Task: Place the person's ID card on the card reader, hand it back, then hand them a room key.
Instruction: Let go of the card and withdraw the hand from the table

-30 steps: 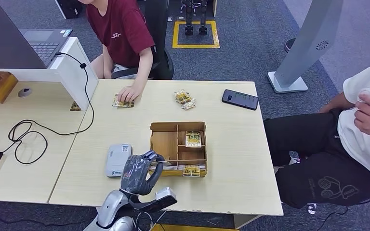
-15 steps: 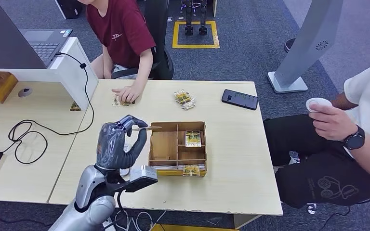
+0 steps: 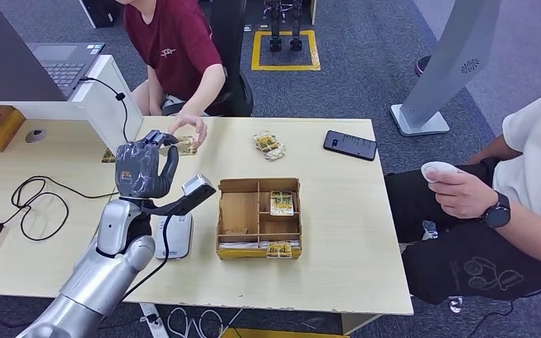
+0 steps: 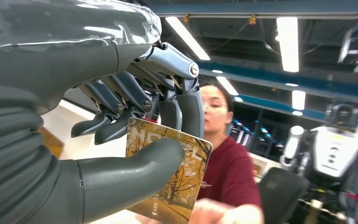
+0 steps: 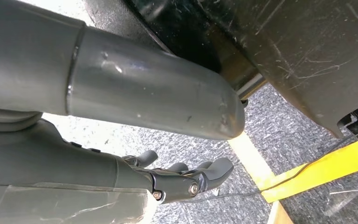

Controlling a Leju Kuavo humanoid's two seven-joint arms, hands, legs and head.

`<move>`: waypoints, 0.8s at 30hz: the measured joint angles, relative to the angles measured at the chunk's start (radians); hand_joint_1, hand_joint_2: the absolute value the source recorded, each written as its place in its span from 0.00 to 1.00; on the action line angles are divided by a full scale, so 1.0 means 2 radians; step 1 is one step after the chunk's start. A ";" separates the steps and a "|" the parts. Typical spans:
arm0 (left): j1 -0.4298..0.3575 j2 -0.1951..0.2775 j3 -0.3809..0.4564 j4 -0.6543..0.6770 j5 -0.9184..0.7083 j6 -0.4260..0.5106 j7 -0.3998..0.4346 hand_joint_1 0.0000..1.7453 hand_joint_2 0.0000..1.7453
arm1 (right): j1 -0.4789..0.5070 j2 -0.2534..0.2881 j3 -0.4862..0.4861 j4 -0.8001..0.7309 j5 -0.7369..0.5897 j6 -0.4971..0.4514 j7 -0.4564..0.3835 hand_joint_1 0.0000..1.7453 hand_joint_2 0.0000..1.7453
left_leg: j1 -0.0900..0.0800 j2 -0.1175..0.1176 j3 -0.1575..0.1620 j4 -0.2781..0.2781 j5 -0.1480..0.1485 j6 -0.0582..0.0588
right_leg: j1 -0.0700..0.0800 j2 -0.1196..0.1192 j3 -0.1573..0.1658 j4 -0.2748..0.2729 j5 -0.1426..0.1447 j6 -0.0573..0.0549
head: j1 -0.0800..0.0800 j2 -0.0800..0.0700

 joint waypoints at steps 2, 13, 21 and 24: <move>-0.004 0.000 0.003 0.012 -0.003 0.001 0.003 1.00 1.00 | 0.000 0.000 0.001 0.000 0.000 0.000 0.002 0.00 0.00 | 0.000 0.000 0.000 0.000 0.000 0.000 | 0.000 0.000 0.000 0.000 0.000 0.000 | 0.000 0.000; -0.006 0.000 0.012 0.038 -0.014 0.000 0.011 1.00 1.00 | -0.002 0.000 0.001 -0.001 0.001 0.002 0.005 0.00 0.00 | 0.000 0.000 0.000 0.000 0.000 0.000 | 0.000 0.000 0.000 0.000 0.000 0.000 | 0.000 0.000; -0.006 0.000 0.014 0.048 -0.014 0.001 0.012 0.00 1.00 | -0.003 0.000 0.001 -0.001 0.001 0.002 0.004 0.00 0.00 | 0.000 0.000 0.000 0.000 0.000 0.000 | 0.000 0.000 0.000 0.000 0.000 0.000 | 0.000 0.000; -0.006 0.000 0.016 0.051 -0.014 0.005 0.012 0.00 1.00 | -0.003 0.000 0.001 -0.001 0.001 0.002 0.004 0.00 0.00 | 0.000 0.000 0.000 0.000 0.000 0.000 | 0.000 0.000 0.000 0.000 0.000 0.000 | 0.000 0.000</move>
